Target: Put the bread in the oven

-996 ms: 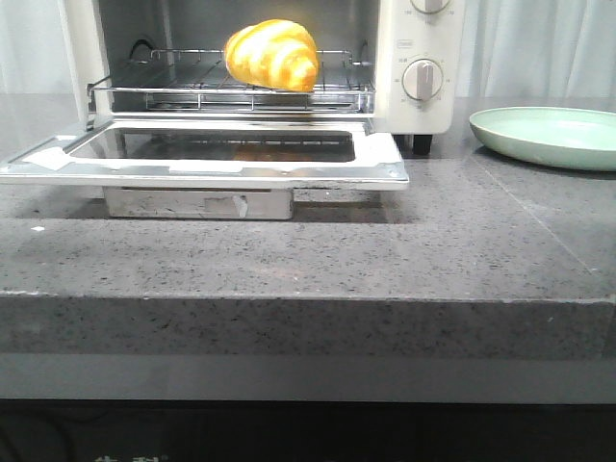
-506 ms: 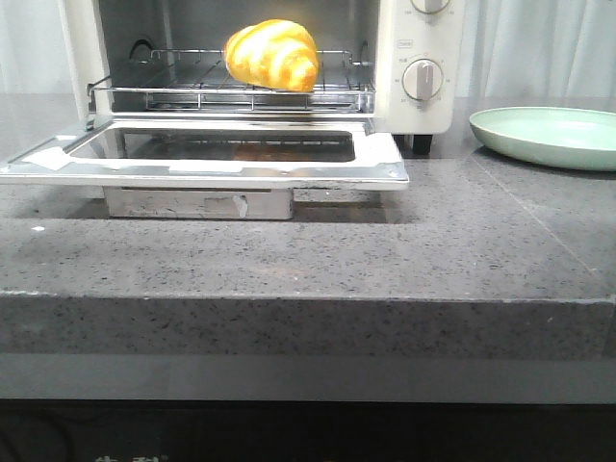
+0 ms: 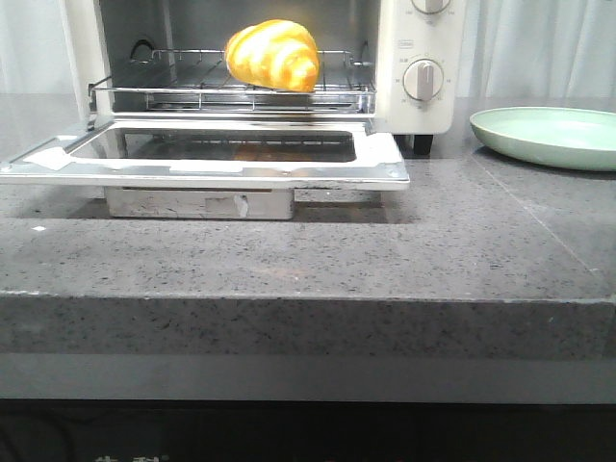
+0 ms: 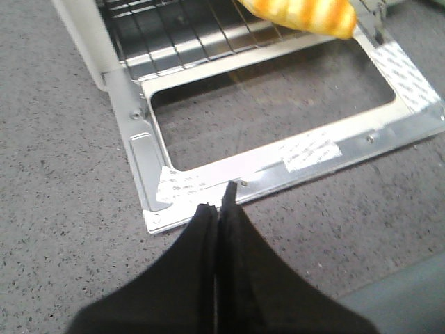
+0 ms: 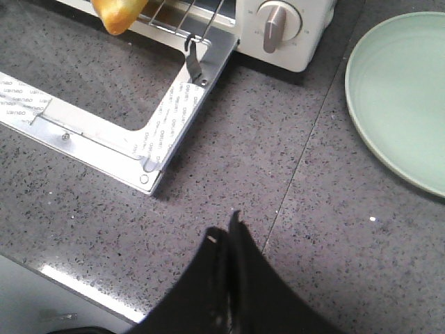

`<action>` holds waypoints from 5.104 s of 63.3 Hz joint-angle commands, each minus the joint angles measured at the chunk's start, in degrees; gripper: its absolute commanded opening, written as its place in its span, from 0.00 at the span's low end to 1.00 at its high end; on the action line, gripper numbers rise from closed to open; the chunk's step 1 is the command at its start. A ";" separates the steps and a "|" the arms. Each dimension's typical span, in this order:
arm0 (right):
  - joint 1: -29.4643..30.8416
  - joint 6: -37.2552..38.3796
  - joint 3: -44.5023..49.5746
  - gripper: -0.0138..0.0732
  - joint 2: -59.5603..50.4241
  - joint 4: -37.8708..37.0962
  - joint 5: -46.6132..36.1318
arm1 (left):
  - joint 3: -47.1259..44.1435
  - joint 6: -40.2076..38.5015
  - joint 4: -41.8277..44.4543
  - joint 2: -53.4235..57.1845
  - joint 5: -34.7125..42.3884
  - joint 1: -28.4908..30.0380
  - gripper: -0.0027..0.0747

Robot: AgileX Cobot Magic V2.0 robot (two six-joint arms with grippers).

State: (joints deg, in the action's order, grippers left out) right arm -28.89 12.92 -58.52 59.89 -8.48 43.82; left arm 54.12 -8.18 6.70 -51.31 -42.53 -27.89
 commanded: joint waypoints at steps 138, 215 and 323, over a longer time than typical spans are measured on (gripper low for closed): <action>0.31 -0.05 -1.35 0.02 -1.20 -0.56 -2.81 | -55.84 4.11 -11.19 53.00 47.05 25.21 0.01; 24.06 -3.18 42.34 0.03 -48.11 4.05 -26.17 | -55.84 4.11 -11.19 52.89 47.05 25.21 0.01; 30.59 -12.28 60.23 0.02 -61.69 11.55 -46.47 | -55.84 4.11 -11.19 52.89 47.05 25.21 0.01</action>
State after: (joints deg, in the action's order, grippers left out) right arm 1.41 1.29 1.47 -0.60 2.94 2.52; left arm -0.37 -4.07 -3.99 0.36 0.00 -2.29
